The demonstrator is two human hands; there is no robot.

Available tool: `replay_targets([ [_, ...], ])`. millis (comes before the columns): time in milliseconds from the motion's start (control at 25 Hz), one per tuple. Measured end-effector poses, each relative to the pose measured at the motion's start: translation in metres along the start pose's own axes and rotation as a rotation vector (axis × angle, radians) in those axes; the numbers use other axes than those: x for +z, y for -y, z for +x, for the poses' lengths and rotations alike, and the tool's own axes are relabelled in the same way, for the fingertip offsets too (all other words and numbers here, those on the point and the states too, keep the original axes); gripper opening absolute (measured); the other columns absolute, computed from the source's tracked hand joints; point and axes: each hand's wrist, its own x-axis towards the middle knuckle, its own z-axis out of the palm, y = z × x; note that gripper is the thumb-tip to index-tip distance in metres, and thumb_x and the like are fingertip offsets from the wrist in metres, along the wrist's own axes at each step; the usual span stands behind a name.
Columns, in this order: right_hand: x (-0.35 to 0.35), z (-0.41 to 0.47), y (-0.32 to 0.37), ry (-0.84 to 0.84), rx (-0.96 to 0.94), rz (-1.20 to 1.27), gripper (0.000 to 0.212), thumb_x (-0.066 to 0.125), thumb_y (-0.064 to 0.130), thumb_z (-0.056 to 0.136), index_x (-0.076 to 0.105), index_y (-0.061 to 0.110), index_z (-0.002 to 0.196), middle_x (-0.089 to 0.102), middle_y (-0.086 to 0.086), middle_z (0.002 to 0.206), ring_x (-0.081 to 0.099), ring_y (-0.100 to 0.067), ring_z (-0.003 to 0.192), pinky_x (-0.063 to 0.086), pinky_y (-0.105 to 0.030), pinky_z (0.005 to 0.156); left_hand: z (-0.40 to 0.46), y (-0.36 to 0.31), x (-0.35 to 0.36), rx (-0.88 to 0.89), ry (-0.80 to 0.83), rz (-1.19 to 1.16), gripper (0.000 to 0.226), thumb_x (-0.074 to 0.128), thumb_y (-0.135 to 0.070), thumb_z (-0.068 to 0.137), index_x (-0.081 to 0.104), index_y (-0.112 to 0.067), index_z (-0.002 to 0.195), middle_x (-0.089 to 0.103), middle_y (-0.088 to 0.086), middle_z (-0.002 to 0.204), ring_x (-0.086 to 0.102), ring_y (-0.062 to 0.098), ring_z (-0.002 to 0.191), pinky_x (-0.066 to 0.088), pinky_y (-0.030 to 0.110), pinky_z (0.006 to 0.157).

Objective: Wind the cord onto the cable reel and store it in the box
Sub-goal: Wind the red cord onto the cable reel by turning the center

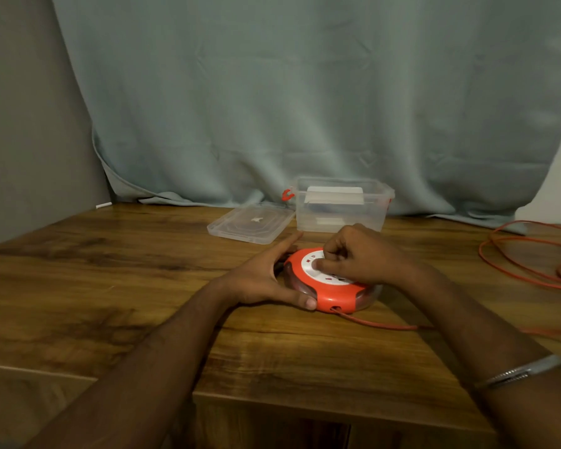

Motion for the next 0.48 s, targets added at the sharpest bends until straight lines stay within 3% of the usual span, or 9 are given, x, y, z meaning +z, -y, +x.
replay_targets([
  [80, -0.008, -0.002, -0.004, 0.001, 0.025, 0.119, 0.012, 0.077, 0.033, 0.078, 0.069, 0.025, 0.074, 0.070, 0.004, 0.071, 0.061, -0.007, 0.060, 0.055, -0.043, 0.061, 0.001, 0.001, 0.000, 0.002, 0.000, 0.000, 0.136, 0.102, -0.028, 0.066, 0.013, -0.037, 0.169, 0.039, -0.014, 0.161, 0.039, 0.001, 0.146, 0.037, 0.006, 0.108],
  [120, -0.013, -0.003, -0.008, 0.028, 0.040, 0.201, 0.014, 0.078, 0.020, 0.076, 0.071, 0.028, 0.084, 0.075, 0.007, 0.082, 0.062, -0.001, 0.061, 0.054, -0.039, 0.059, 0.001, 0.001, 0.000, 0.001, -0.002, 0.001, 0.136, 0.102, -0.029, 0.066, 0.013, -0.038, 0.169, 0.040, -0.013, 0.163, 0.040, 0.001, 0.145, 0.037, 0.006, 0.108],
  [160, -0.018, -0.005, -0.011, 0.075, 0.059, 0.270, 0.029, 0.077, 0.008, 0.075, 0.071, 0.028, 0.095, 0.076, 0.012, 0.093, 0.060, 0.004, 0.059, 0.050, -0.032, 0.056, 0.001, 0.002, -0.001, 0.003, -0.002, 0.005, 0.137, 0.102, -0.031, 0.065, 0.013, -0.039, 0.168, 0.039, -0.013, 0.164, 0.040, 0.001, 0.146, 0.037, 0.008, 0.109],
  [240, -0.022, -0.009, -0.017, 0.185, 0.074, 0.296, 0.043, 0.075, -0.004, 0.077, 0.070, 0.024, 0.110, 0.073, 0.029, 0.093, 0.056, 0.006, 0.053, 0.041, -0.015, 0.053, 0.001, 0.001, -0.001, 0.009, 0.004, 0.009, 0.137, 0.103, -0.035, 0.064, 0.013, -0.043, 0.168, 0.036, -0.012, 0.167, 0.038, 0.002, 0.148, 0.036, 0.014, 0.113],
  [280, -0.022, -0.010, -0.019, 0.217, 0.065, 0.294, 0.044, 0.075, -0.005, 0.079, 0.070, 0.022, 0.114, 0.073, 0.030, 0.093, 0.055, 0.006, 0.053, 0.039, -0.011, 0.052, 0.001, 0.001, -0.001, 0.006, 0.005, 0.010, 0.138, 0.103, -0.036, 0.063, 0.013, -0.044, 0.167, 0.035, -0.013, 0.167, 0.037, 0.002, 0.148, 0.036, 0.016, 0.114],
  [400, -0.022, -0.008, -0.025, 0.219, 0.055, 0.354, 0.047, 0.079, -0.001, 0.079, 0.066, 0.020, 0.118, 0.076, 0.006, 0.115, 0.060, 0.009, 0.059, 0.042, -0.009, 0.054, 0.002, 0.000, -0.001, -0.008, 0.000, 0.010, 0.140, 0.103, -0.039, 0.061, 0.012, -0.044, 0.167, 0.037, -0.015, 0.165, 0.038, 0.003, 0.147, 0.037, 0.020, 0.116],
  [480, -0.021, -0.008, -0.028, 0.212, 0.051, 0.381, 0.051, 0.085, 0.016, 0.073, 0.065, 0.025, 0.119, 0.076, 0.002, 0.113, 0.066, 0.007, 0.075, 0.045, -0.012, 0.060, 0.001, 0.001, -0.001, -0.008, -0.001, 0.003, 0.143, 0.104, -0.042, 0.058, 0.012, -0.045, 0.167, 0.037, -0.013, 0.166, 0.038, 0.007, 0.150, 0.036, 0.027, 0.121],
])
